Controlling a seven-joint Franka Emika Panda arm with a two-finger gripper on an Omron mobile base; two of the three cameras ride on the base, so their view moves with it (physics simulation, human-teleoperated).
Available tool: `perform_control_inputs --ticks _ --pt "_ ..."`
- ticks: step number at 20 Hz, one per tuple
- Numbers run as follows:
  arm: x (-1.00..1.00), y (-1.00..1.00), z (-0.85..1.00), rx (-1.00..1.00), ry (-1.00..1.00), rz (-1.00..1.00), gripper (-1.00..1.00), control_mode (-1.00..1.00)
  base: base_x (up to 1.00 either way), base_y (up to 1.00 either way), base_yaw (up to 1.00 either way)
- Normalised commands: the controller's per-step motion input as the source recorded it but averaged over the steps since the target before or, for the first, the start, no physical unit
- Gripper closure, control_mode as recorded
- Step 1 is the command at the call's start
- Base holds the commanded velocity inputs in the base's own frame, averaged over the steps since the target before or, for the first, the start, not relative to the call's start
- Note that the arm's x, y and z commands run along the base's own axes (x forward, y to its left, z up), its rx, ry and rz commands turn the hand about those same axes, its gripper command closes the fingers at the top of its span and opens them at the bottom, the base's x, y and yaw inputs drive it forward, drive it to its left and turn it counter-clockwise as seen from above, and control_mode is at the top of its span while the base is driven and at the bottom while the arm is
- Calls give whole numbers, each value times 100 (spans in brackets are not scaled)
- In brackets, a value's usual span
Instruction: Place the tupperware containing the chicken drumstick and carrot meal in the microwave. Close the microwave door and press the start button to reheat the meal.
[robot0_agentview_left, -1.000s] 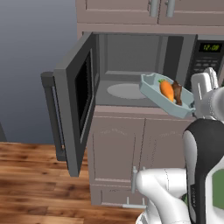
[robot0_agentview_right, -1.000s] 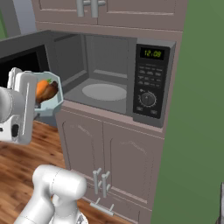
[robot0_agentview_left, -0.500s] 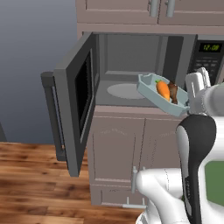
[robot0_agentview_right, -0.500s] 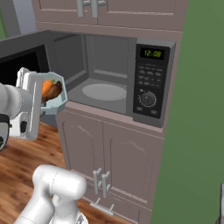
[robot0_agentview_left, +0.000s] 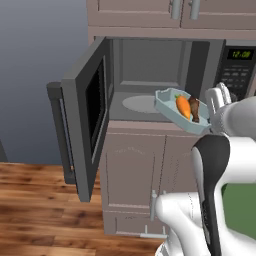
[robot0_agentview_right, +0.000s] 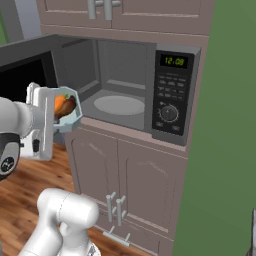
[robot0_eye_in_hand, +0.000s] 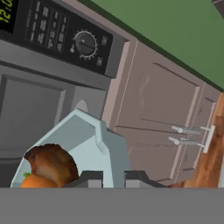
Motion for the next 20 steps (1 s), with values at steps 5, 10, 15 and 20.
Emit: perform_control_inputs --ticks 5,10,15,20 --pt "16 -25 -12 -10 -1 0 100 -100 0 0 0" --pt "30 -29 0 -8 0 0 100 -100 0 0 0" --pt "46 -23 0 -8 1 0 100 -100 0 0 0" --pt "44 -23 -3 -5 0 0 100 -100 0 0 0"
